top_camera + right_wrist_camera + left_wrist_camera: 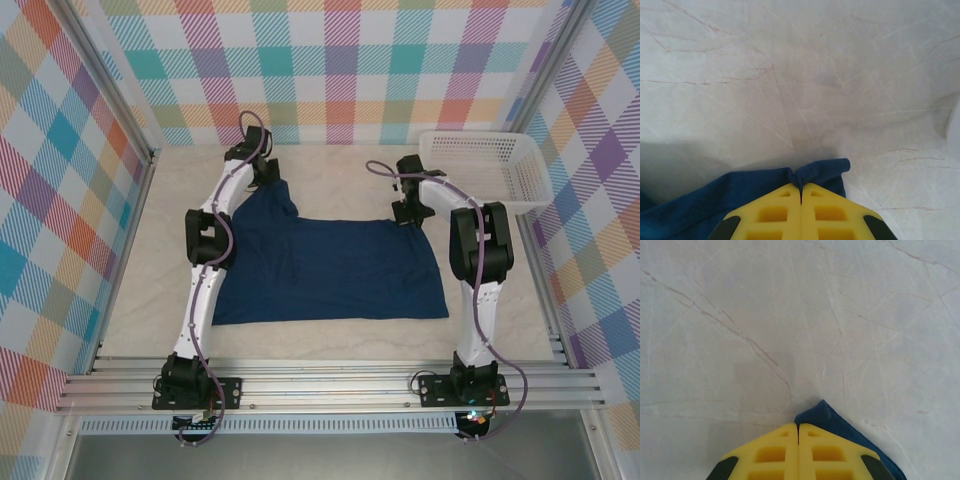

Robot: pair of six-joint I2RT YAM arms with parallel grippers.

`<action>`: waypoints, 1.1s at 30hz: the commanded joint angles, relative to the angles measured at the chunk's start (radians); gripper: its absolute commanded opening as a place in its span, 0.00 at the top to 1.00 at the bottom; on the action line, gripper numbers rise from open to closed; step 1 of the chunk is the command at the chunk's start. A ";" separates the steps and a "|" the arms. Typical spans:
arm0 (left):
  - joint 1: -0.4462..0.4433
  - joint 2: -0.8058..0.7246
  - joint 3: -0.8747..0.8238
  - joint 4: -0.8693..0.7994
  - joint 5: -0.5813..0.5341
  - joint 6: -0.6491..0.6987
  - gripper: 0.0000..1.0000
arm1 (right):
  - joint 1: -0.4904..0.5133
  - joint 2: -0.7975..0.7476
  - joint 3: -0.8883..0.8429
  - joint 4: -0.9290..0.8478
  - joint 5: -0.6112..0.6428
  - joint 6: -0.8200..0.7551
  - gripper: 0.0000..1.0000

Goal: Fold the inside-out t-shirt

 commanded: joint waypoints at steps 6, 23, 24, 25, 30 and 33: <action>0.012 -0.348 -0.298 0.143 0.042 0.031 1.00 | 0.003 -0.158 -0.035 0.040 0.003 0.005 1.00; 0.014 -0.958 -0.994 0.349 0.044 0.000 1.00 | -0.004 -0.367 -0.243 0.059 0.059 0.028 1.00; 0.014 -0.986 -1.026 0.361 0.051 -0.012 1.00 | -0.003 -0.378 -0.256 0.063 0.046 0.036 1.00; 0.013 -1.017 -1.069 0.373 0.063 -0.028 1.00 | -0.004 -0.393 -0.273 0.070 0.030 0.048 1.00; 0.006 -1.188 -1.265 0.407 0.125 -0.117 1.00 | -0.003 -0.477 -0.362 0.064 -0.040 0.111 1.00; 0.000 -1.295 -1.361 0.393 0.119 -0.145 1.00 | -0.003 -0.520 -0.408 0.046 -0.048 0.136 1.00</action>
